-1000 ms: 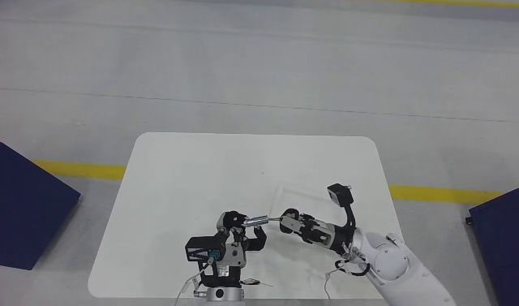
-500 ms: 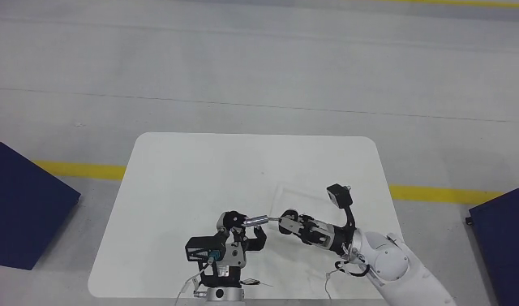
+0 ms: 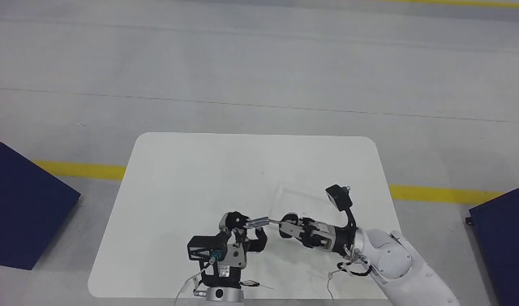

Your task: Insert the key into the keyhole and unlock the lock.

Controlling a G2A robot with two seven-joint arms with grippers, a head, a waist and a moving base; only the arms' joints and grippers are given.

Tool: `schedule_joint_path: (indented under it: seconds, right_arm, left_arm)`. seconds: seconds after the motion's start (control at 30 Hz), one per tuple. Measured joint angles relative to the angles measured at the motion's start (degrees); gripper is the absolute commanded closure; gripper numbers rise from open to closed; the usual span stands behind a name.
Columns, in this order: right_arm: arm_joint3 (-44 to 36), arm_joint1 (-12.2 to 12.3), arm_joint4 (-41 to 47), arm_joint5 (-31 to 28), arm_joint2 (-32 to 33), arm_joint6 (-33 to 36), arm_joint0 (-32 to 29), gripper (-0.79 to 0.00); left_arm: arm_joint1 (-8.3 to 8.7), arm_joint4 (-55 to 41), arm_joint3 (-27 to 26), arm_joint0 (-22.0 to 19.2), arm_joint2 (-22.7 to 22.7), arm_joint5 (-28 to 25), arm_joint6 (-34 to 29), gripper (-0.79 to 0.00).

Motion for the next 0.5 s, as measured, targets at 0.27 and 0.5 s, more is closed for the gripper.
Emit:
schedule_joint_path:
  seconds: [0.27, 0.5]
  right_arm:
    - [-0.2, 0.3, 0.4, 0.4, 1.0, 2.4, 0.0, 0.0]
    - [-0.1, 0.9, 1.3, 1.4, 2.3, 6.4, 0.5, 0.0]
  left_arm:
    - [-0.18, 0.8, -0.2, 0.6, -0.6, -2.3, -1.4, 0.0]
    - [0.15, 2.7, -1.1, 1.6, -2.0, -6.6, -3.9, 0.0]
